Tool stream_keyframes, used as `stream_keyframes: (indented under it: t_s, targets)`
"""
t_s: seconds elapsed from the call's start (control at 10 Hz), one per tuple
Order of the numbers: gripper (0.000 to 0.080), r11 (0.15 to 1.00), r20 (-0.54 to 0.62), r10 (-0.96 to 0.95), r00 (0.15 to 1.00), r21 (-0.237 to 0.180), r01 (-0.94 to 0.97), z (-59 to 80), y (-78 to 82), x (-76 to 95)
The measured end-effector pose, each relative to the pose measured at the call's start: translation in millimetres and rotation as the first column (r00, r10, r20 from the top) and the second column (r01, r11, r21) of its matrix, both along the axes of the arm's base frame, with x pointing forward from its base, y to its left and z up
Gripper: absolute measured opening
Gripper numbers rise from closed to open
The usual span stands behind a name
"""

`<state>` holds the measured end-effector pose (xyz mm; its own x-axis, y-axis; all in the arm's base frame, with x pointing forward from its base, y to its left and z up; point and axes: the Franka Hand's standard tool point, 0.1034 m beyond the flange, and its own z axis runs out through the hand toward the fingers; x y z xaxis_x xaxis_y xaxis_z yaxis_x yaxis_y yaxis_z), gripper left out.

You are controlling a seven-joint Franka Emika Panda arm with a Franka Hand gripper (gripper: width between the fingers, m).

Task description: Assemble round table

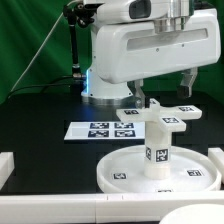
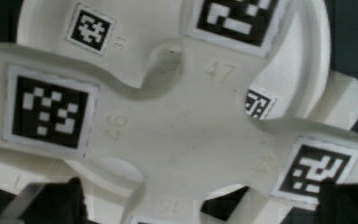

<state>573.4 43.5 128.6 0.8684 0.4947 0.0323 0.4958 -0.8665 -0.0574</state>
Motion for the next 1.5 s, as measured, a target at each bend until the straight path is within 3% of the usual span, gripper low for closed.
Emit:
stream_keyframes:
  t_s: [0.4, 1.5]
  targets:
    - [0.0649, 0.967, 0.016, 0.253, 0.967, -0.006, -0.253, -4.1, -3.2, -3.4]
    - [0.0649, 0.955, -0.009, 0.297, 0.955, -0.015, -0.297, -21.0, -7.4, -9.9]
